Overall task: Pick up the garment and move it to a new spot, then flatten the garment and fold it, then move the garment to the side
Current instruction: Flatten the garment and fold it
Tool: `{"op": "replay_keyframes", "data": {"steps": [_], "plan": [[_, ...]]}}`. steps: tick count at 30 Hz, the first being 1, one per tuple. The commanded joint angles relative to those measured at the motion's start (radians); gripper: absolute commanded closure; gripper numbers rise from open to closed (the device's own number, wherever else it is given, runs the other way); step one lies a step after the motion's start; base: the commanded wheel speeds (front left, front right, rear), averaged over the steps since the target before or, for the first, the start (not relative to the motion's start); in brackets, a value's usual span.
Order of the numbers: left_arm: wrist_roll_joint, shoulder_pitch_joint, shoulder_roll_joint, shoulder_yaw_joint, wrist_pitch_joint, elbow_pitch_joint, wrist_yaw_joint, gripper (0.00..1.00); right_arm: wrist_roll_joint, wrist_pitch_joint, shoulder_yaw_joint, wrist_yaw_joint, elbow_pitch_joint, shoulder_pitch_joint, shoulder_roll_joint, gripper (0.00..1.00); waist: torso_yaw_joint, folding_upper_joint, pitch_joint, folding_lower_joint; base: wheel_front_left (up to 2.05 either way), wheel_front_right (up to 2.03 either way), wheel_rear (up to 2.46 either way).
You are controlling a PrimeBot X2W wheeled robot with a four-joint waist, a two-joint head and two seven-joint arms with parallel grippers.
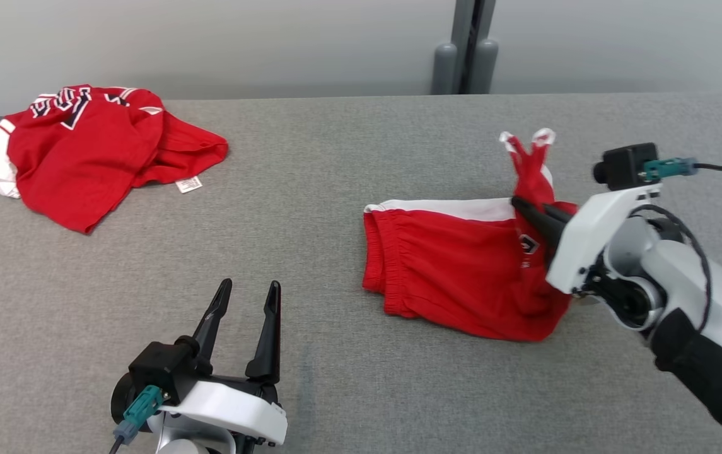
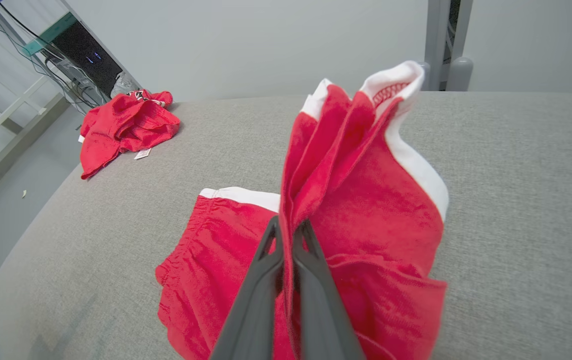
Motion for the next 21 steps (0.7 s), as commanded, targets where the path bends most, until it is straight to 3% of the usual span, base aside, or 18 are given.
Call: {"op": "replay_keyframes", "data": {"steps": [1, 11, 21], "plan": [[-0.005, 0.003, 0.003, 0.002, -0.007, 0.000, 0.002, 0.00, 0.008, -0.003, 0.003, 0.000, -0.008, -0.010, 0.015, 1.00, 0.013, 0.0000, -0.006, 0.0000, 0.00, 0.00, 0.00], [-0.012, -0.009, -0.008, -0.011, -0.011, 0.011, -0.005, 0.00, 0.020, 0.011, 0.032, 0.000, 0.015, -0.020, 0.121, 1.00, 0.077, 0.0000, -0.009, 0.0000, 0.00, 0.00, 0.00], [-0.019, -0.022, -0.021, -0.017, -0.020, 0.028, -0.009, 0.00, 0.022, 0.016, 0.060, 0.000, 0.146, -0.011, 0.197, 1.00, 0.118, 0.0000, -0.002, 0.0000, 0.00, 0.00, 0.00]]}}
